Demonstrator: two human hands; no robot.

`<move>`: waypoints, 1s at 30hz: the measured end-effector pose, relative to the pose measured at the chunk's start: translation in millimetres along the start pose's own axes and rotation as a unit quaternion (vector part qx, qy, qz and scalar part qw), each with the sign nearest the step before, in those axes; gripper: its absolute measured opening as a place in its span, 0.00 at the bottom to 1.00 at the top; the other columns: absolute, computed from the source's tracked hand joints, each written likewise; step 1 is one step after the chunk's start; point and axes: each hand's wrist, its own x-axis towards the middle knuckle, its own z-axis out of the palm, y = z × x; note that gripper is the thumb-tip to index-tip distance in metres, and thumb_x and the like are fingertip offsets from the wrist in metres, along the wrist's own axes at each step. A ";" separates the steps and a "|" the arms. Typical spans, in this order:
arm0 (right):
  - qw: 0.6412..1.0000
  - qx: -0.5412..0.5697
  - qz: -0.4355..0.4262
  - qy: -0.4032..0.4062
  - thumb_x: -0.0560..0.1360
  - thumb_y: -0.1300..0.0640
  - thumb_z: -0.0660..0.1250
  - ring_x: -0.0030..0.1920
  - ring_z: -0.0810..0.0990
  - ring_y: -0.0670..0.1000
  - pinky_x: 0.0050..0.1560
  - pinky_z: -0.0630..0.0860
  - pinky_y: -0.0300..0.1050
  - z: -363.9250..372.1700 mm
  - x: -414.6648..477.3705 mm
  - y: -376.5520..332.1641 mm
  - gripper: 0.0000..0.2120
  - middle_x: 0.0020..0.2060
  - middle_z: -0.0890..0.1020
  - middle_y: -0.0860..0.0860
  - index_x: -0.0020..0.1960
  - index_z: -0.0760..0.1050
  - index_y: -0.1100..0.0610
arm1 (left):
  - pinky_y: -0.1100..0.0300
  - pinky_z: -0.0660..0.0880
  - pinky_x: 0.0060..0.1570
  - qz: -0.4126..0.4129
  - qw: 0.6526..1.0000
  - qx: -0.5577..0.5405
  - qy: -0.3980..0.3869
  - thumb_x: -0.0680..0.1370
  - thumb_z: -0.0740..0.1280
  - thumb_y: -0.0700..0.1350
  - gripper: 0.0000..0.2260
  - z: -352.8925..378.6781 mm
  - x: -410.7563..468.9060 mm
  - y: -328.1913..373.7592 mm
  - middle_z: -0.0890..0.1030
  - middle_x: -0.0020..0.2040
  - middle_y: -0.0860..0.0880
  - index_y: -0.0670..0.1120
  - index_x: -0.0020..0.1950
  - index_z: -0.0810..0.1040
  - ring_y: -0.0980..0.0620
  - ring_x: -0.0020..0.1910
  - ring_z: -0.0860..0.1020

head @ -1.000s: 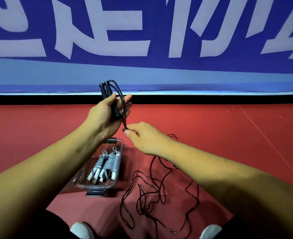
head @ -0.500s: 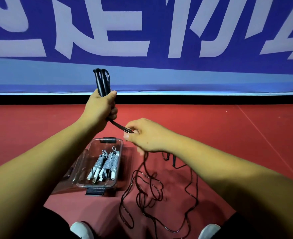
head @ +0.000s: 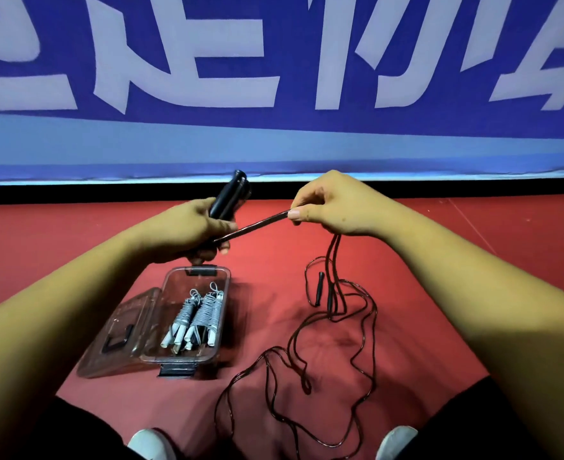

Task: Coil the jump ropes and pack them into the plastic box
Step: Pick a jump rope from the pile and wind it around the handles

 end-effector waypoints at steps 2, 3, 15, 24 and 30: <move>1.000 0.000 0.003 0.010 0.76 0.52 0.69 0.23 0.69 0.44 0.27 0.65 0.34 -2.0 2.3 5.3 0.09 0.22 0.73 0.43 0.40 0.81 0.55 | 0.65 0.62 0.19 -0.010 0.996 -0.028 -0.084 0.78 0.69 0.44 0.13 2.4 -5.2 1.5 0.72 0.28 0.45 0.41 0.56 0.68 0.53 0.21 0.63; 1.000 0.005 0.006 0.014 0.76 0.52 0.70 0.23 0.72 0.44 0.27 0.67 0.34 -2.6 3.4 8.0 0.09 0.21 0.74 0.42 0.40 0.81 0.56 | 0.65 0.61 0.19 -0.016 0.991 -0.054 -0.124 0.73 0.75 0.49 0.21 1.9 -6.2 1.6 0.70 0.28 0.46 0.41 0.57 0.69 0.53 0.21 0.62; 0.999 -0.031 0.012 -0.011 0.75 0.50 0.70 0.35 0.75 0.45 0.40 0.71 0.43 -10.7 5.7 32.0 0.06 0.38 0.83 0.48 0.42 0.83 0.50 | 0.65 0.62 0.20 -0.009 0.975 -0.011 -0.221 0.71 0.77 0.50 0.19 -4.9 -10.1 -2.4 0.66 0.25 0.46 0.43 0.42 0.68 0.53 0.19 0.64; 0.996 -0.081 -0.046 0.010 0.75 0.55 0.70 0.47 0.80 0.44 0.50 0.74 0.38 5.3 16.0 20.7 0.06 0.45 0.85 0.46 0.49 0.84 0.55 | 0.62 0.65 0.23 -0.028 0.910 0.331 -0.249 0.77 0.71 0.38 0.07 29.8 -16.0 -2.8 0.69 0.25 0.54 0.42 0.48 0.72 0.57 0.21 0.66; 0.999 0.009 -0.028 0.012 0.78 0.58 0.67 0.33 0.76 0.38 0.38 0.68 0.32 29.1 16.8 40.6 0.07 0.30 0.79 0.37 0.45 0.83 0.53 | 0.68 0.64 0.24 0.113 0.943 0.273 -0.150 0.77 0.70 0.36 0.09 32.4 -32.8 19.7 0.70 0.26 0.56 0.49 0.48 0.74 0.60 0.23 0.66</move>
